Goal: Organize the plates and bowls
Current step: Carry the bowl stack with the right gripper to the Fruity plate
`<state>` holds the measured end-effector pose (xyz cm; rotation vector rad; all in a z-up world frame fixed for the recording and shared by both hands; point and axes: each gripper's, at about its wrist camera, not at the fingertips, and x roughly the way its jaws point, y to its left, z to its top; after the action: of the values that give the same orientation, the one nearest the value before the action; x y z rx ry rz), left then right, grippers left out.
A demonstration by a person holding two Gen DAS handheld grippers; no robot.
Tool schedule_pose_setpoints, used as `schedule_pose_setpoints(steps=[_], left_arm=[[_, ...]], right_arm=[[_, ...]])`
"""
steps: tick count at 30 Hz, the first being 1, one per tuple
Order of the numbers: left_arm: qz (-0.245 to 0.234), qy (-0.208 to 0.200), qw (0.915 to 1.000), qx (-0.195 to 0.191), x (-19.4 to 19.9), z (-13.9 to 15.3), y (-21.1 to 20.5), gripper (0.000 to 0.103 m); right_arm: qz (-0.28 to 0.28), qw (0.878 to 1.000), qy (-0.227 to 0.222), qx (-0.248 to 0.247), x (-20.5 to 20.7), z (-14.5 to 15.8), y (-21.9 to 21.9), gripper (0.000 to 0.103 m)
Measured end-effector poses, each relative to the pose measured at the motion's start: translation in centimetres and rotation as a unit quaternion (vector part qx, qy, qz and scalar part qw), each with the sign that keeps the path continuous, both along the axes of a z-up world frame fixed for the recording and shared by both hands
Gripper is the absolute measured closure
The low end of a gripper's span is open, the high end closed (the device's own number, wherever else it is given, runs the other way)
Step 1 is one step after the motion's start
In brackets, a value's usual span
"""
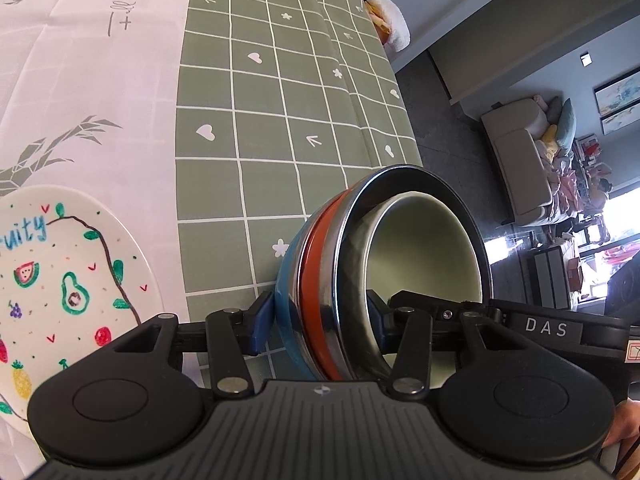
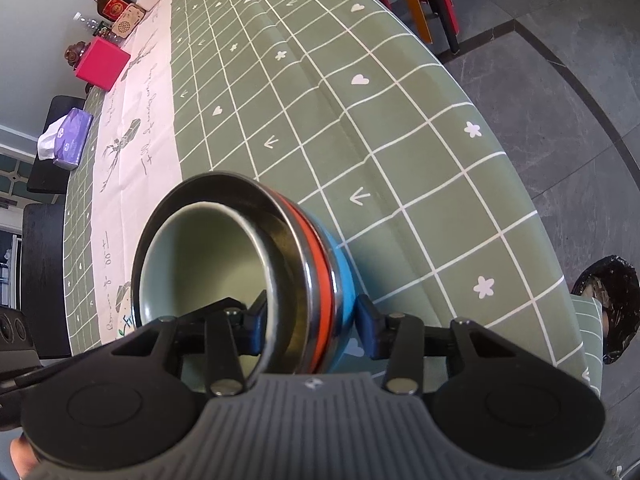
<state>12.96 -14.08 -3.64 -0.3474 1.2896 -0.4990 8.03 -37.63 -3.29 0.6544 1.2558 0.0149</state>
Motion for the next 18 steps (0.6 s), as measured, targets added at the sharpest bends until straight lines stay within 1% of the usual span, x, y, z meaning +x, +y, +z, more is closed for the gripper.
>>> schedule_pose_setpoints(steps=[8,11,18], left_arm=[[0.01,-0.015,0.9998,-0.001,-0.5,1.7,1.9,0.05],[0.021,-0.021,0.9996,0.001,-0.8,2.6,3.6,0.05],[0.052,-0.042,0.9977,0.013,-1.5,5.0,8.0,0.05]], right_arm=[[0.014,1.0,-0.02,-0.002,-0.2,2.0,1.9,0.06],[0.026,0.999,-0.028,0.0,-0.1,2.6,3.2,0.06],[0.061,0.997,-0.053,0.012,0.7,4.5,7.9,0.06]])
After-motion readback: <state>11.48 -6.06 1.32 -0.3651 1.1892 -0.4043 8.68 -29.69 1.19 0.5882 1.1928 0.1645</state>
